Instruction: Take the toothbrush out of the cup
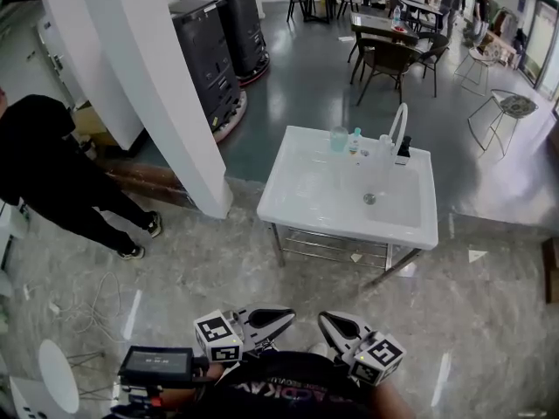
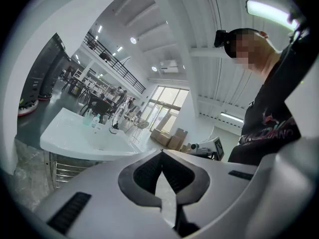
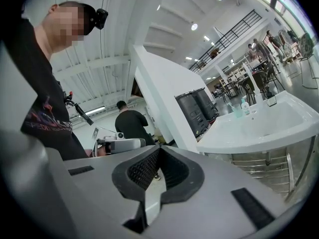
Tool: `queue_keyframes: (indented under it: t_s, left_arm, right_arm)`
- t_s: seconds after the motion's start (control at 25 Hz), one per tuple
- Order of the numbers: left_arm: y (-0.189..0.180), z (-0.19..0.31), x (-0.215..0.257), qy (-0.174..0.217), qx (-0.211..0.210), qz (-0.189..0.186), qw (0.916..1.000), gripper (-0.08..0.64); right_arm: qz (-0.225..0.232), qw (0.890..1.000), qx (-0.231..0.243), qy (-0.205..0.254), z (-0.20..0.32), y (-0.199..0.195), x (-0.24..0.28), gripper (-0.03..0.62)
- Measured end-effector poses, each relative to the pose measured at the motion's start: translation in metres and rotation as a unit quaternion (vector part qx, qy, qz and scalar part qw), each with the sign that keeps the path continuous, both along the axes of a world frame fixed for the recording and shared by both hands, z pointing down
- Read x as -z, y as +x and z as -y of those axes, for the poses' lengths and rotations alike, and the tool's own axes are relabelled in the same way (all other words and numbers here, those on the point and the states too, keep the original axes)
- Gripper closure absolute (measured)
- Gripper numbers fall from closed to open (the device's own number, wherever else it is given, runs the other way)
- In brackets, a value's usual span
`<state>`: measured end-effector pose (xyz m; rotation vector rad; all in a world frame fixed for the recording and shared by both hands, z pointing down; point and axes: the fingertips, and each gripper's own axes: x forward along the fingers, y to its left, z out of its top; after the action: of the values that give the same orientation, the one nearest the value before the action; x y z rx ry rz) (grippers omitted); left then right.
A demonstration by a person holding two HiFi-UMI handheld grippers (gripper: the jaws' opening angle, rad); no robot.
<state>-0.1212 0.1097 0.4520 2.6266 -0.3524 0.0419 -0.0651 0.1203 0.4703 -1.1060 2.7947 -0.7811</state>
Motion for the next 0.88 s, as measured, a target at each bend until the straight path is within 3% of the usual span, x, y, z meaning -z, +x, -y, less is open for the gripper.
queue_keyframes:
  t_s: [0.24, 0.88]
  left_arm:
    - [0.003, -0.001, 0.000, 0.002, -0.001, 0.001, 1.0000, 0.554]
    - [0.061, 0.012, -0.007, 0.015, 0.035, 0.015, 0.9992, 0.553]
  right_arm:
    - [0.054, 0.998, -0.021, 0.002, 0.006, 0.009, 0.016, 0.583]
    - [0.064, 0.997, -0.041, -0.007, -0.009, 0.088, 0.018, 0.583]
